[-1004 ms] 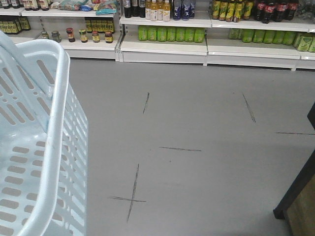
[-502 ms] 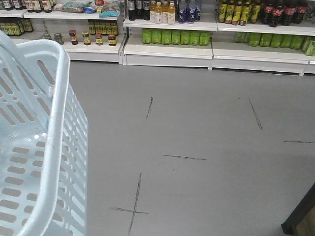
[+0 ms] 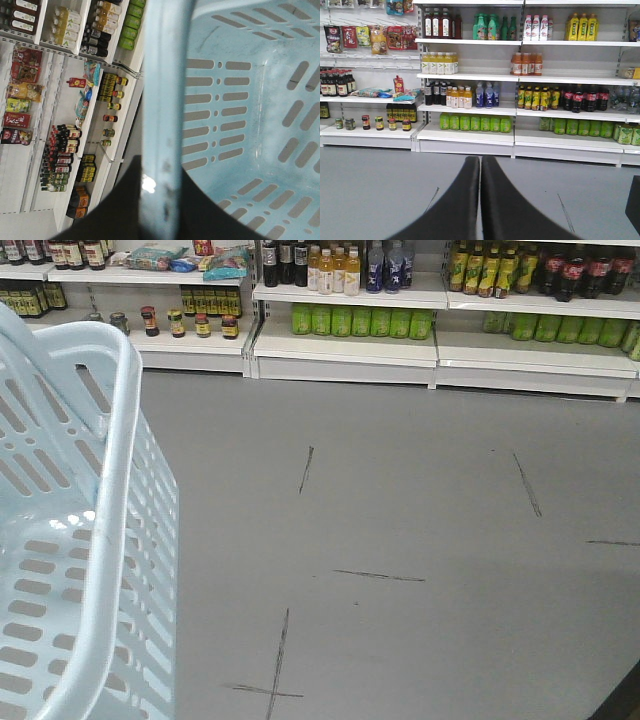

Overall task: Pick three apples into basket with both arms
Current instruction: 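Drive the base along the aisle carrying the basket in the left gripper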

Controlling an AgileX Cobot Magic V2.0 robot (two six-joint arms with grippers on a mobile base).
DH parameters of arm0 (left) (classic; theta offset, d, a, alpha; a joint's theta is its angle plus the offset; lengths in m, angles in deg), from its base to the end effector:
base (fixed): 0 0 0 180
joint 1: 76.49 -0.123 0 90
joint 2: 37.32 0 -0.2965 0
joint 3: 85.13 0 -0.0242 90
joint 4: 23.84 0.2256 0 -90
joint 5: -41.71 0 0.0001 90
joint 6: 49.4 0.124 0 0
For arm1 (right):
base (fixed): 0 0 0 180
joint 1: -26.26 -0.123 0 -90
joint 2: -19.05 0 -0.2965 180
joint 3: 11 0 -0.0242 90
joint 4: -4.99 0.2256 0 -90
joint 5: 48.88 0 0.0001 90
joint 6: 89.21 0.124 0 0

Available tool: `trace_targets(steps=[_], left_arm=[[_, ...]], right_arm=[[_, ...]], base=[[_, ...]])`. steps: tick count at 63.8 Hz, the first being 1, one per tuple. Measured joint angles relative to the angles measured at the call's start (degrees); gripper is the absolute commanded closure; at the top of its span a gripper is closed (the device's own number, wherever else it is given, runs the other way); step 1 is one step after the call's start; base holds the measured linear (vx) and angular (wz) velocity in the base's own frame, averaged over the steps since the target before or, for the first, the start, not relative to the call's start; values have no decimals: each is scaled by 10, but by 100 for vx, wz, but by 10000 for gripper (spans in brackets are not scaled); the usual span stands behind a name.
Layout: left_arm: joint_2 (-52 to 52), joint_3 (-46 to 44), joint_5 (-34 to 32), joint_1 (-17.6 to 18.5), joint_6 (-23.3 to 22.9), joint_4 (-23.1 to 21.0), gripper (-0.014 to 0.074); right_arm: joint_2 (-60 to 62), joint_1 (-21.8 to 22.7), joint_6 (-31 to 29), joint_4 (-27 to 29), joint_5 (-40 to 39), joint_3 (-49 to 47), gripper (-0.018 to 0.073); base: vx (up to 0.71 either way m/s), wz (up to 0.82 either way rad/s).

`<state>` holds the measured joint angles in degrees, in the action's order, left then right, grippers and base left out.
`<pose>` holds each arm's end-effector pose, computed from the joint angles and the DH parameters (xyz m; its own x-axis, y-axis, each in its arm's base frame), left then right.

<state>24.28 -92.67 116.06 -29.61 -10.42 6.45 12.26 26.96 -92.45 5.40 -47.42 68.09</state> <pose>0.1225 -0.0427 0.4719 0.0048 0.9443 -0.3291 0.5466 0.2731 0.7916 0.0527 -0.0006 0.2041 0.0458 -0.0499 -0.9977 0.0143 0.9987 -0.0493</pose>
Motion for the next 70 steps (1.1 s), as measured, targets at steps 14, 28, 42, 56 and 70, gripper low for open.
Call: trace_targets(steps=[14,28,42,56,70], left_arm=[[0,0,0,0,0,0,604],[0,0,0,0,0,0,604],[0,0,0,0,0,0,604],[0,0,0,0,0,0,604],[0,0,0,0,0,0,604]], right_arm=[[0,0,0,0,0,0,568],[0,0,0,0,0,0,568],[0,0,0,0,0,0,568],[0,0,0,0,0,0,568],[0,0,0,0,0,0,568]], base=[[10,-1],[6,-10],[2,-7],[1,-3],[0,-1]])
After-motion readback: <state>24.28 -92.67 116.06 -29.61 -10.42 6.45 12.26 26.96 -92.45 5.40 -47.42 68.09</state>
